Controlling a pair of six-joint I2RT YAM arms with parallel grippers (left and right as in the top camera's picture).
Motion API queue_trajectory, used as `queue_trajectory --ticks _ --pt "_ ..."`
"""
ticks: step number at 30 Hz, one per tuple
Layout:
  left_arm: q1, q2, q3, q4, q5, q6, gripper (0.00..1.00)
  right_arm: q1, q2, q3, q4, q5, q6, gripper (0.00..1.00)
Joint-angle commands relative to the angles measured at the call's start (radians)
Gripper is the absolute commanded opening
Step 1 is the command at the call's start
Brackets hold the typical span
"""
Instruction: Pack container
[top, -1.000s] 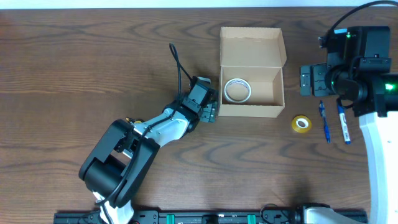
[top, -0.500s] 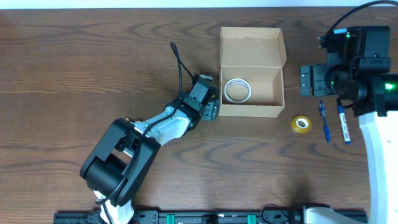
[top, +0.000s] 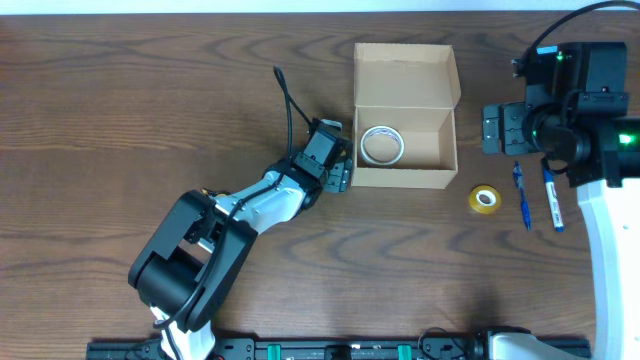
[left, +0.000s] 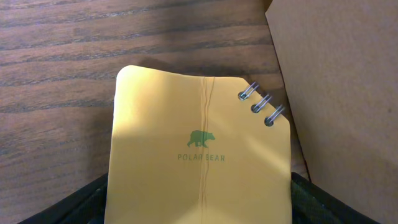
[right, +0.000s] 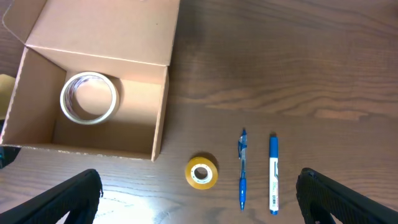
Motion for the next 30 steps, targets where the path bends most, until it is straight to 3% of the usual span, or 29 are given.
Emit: queue_trajectory --ticks 1,30 --pt "0.038 0.009 -0.007 -0.011 -0.004 -0.004 0.77 0.01 0.002 0.019 -0.001 -0.008 -0.003 0.99" --pt "0.073 -0.083 0.04 -0.049 -0.006 0.053 0.71 0.01 0.002 0.019 -0.006 -0.008 -0.003 0.99"
